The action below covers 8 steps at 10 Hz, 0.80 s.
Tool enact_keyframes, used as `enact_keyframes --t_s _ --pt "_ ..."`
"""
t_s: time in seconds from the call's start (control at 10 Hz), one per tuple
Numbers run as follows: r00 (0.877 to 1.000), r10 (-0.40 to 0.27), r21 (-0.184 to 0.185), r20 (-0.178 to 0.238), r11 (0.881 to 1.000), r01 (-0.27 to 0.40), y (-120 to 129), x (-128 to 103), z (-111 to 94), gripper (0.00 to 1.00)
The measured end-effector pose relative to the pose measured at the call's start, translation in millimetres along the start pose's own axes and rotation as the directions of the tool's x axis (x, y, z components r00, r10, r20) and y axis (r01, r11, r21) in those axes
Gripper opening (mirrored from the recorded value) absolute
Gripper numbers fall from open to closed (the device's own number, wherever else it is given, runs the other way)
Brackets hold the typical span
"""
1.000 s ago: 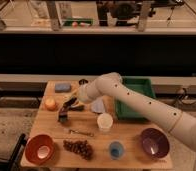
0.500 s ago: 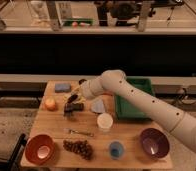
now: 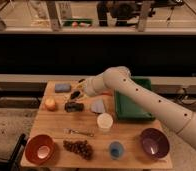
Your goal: Place brush in metal cup
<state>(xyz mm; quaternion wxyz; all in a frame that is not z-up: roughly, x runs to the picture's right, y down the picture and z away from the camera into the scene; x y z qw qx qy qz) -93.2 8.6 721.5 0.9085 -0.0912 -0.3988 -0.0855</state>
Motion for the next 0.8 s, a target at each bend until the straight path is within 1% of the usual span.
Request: enact_keyframes --t_s 0.3,0.8 --pt "1.0 -0.013 0.015 -0.026 1.0 0.013 -2.7 -1.2 -7.7 0.0" --pt "0.998 -0.021 0.033 -0.052 0.999 0.022 -12.9 3.3 -19.5 0.0"
